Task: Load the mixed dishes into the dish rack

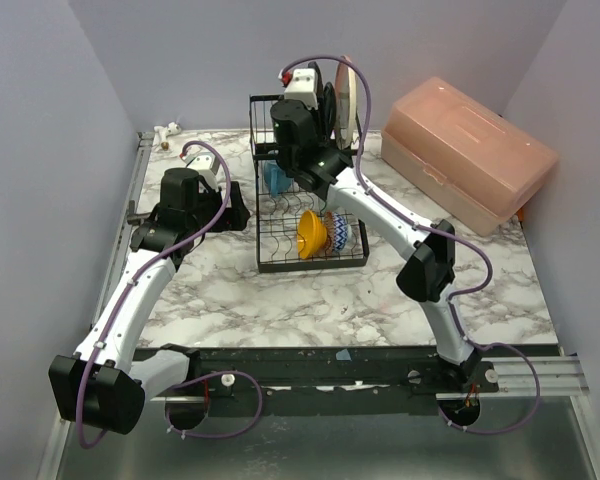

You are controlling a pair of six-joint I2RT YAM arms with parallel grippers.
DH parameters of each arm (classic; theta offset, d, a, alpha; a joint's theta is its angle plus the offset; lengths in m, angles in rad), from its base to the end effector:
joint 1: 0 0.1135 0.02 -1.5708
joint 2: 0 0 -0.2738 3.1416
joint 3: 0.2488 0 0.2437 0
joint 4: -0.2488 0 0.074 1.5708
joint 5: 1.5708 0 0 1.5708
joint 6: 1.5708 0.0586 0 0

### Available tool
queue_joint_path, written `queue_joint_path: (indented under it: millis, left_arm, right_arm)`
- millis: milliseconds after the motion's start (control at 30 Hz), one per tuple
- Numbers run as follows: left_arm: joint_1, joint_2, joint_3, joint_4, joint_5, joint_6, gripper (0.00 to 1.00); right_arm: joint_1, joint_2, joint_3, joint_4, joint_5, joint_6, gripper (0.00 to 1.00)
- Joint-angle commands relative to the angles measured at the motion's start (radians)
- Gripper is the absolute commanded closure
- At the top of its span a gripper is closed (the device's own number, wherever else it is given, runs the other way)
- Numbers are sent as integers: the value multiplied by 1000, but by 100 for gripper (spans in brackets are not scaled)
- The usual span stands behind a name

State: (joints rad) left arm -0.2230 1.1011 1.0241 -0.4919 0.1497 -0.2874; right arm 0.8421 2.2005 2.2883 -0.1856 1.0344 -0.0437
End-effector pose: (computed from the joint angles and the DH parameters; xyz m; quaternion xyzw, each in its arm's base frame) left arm 0.2393 -0.0632 0.3282 0.0077 0.8754 -0.1844 0.4468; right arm 0.3803 0.3505 0.4051 0.0241 0.7241 -0.1106 0.6803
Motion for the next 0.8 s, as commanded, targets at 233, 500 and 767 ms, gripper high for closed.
queue_joint_path:
  millis: [233, 500, 767]
  left_arm:
    - [-2, -10, -7, 22, -9, 20, 13]
    - [-1, -27, -23, 50, 10, 22, 13]
    - [-3, -141, -104, 167, 63, 39, 12]
  right_arm:
    - [0, -177, 0, -141, -132, 110, 42]
    - [0, -417, -200, -216, -394, 156, 33]
    - [0, -715, -541, -197, -461, 168, 21]
